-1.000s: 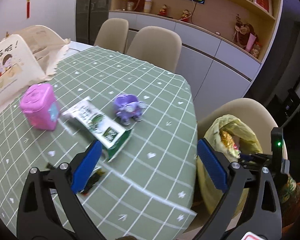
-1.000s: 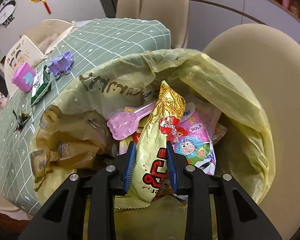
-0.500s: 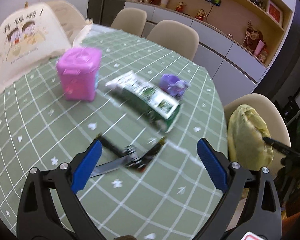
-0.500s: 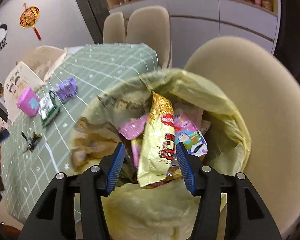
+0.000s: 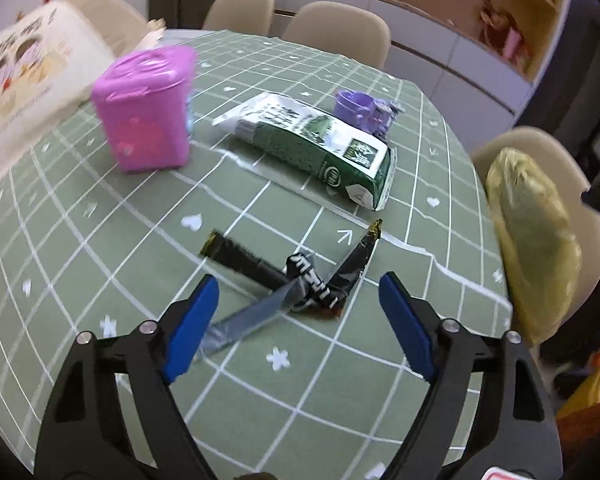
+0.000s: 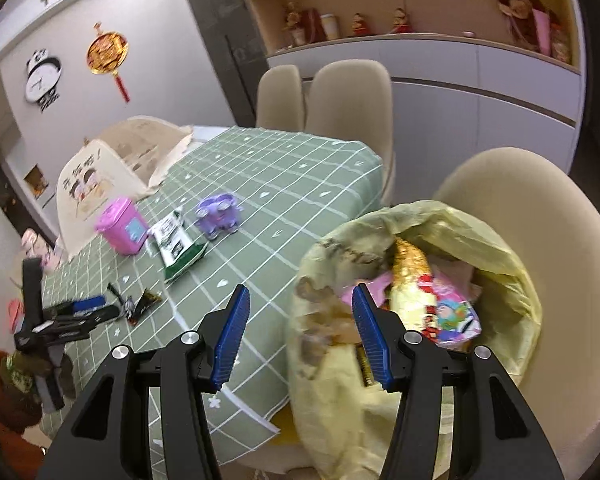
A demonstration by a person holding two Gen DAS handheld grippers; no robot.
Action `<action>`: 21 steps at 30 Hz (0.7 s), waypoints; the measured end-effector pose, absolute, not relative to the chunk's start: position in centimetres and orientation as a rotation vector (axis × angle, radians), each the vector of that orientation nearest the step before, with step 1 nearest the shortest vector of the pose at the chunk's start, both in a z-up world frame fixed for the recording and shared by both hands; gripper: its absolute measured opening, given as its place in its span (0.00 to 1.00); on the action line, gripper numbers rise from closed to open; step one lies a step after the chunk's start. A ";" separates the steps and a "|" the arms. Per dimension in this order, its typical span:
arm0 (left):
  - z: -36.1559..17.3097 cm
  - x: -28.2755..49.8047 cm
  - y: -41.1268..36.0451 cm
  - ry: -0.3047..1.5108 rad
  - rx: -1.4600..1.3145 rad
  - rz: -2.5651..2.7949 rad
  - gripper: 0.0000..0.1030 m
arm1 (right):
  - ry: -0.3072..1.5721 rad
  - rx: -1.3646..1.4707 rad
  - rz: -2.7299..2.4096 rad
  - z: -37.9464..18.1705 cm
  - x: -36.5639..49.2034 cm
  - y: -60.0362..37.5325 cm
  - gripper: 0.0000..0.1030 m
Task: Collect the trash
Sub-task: 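Grasp the black strap with the left tool while the right tool grasps the milk carton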
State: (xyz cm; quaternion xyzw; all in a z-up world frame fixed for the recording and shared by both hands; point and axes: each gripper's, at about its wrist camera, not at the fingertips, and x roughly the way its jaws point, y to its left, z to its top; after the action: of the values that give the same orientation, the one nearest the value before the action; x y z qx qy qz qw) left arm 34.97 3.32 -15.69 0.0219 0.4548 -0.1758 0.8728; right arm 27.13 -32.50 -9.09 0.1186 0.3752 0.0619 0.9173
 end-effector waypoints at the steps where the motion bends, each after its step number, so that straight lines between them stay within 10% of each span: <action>1: -15.8 35.1 2.8 0.944 0.083 -0.375 0.71 | 0.776 0.238 0.135 -9.2 27.1 -32.1 0.49; 13: -17.7 37.0 1.8 1.002 0.088 -0.345 0.65 | 0.835 0.167 0.217 -10.4 27.9 -29.5 0.49; 21: -17.4 36.6 2.5 1.026 0.034 -0.294 0.31 | 0.822 0.087 0.354 -10.7 30.3 -25.8 0.49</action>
State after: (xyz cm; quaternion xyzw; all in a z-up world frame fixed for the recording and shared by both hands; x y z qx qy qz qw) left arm 36.58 2.51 -17.43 0.0161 0.4888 -0.1400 0.8610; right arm 30.31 -25.76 -10.72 0.0422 0.3973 0.1709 0.9006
